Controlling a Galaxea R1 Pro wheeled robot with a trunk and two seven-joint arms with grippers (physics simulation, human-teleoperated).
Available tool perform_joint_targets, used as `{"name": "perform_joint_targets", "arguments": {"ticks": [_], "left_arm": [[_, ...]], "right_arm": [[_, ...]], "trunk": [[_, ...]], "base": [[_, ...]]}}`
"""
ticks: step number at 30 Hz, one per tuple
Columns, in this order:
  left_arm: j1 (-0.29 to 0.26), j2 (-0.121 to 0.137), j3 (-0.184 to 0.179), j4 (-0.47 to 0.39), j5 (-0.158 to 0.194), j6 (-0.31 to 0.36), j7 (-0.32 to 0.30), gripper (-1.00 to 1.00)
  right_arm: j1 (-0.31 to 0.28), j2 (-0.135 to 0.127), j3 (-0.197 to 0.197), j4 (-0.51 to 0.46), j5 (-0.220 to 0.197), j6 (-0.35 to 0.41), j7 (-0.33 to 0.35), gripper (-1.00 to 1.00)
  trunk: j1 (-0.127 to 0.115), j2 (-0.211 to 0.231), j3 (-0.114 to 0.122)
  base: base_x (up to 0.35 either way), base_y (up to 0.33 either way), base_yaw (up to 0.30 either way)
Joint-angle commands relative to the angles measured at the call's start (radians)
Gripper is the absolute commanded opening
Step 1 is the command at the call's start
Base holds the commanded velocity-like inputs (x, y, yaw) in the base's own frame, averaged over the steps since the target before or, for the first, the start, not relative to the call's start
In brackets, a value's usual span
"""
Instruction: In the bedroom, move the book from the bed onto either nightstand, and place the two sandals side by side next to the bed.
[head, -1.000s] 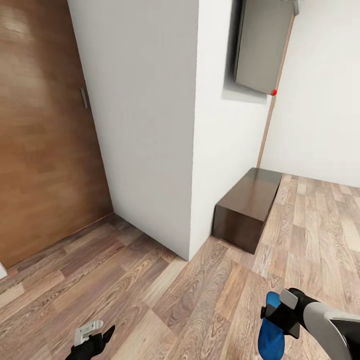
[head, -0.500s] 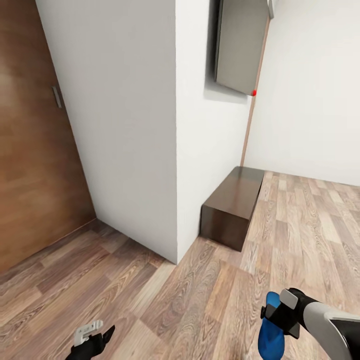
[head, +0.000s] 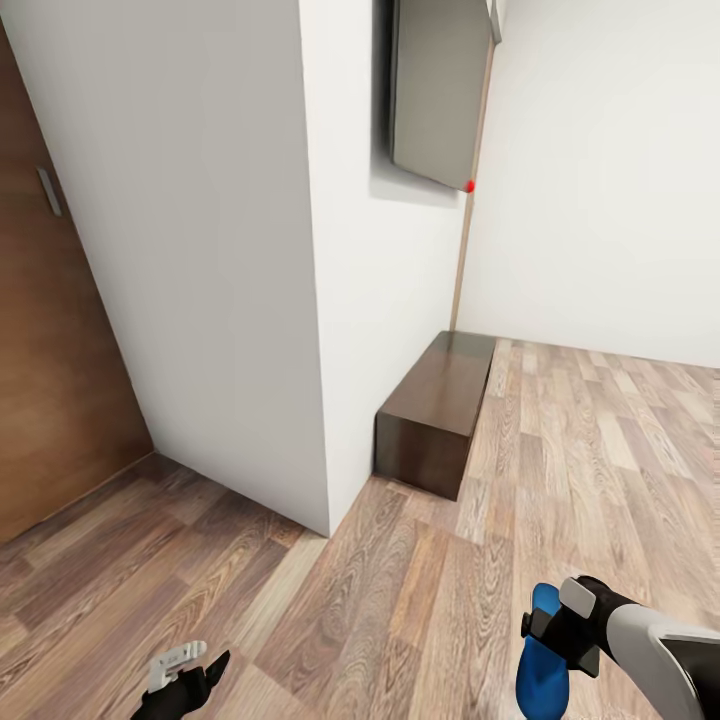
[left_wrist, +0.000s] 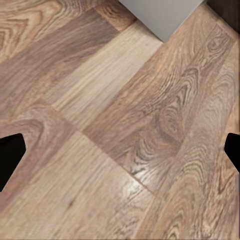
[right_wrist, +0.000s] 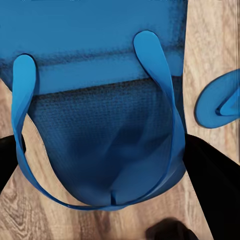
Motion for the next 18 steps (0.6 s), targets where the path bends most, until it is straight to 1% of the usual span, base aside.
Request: {"name": "perform_joint_targets", "arguments": {"ticks": [1, 18], "left_arm": [[0.0, 0.0, 0.002, 0.001, 0.005, 0.0, -0.006, 1.0], [-0.001, 0.0, 0.002, 0.001, 0.005, 0.001, -0.006, 1.0]], "right_arm": [[-0.001, 0.0, -0.002, 0.001, -0.007, 0.0, -0.006, -1.0], [-0.001, 0.0, -0.002, 0.001, -0.007, 0.0, -0.006, -1.0]], "trunk": [[0.0, 0.0, -0.001], [0.0, 0.0, -0.001]], "base": [[0.08, 0.0, -0.203], [0.08, 0.0, -0.203]]}}
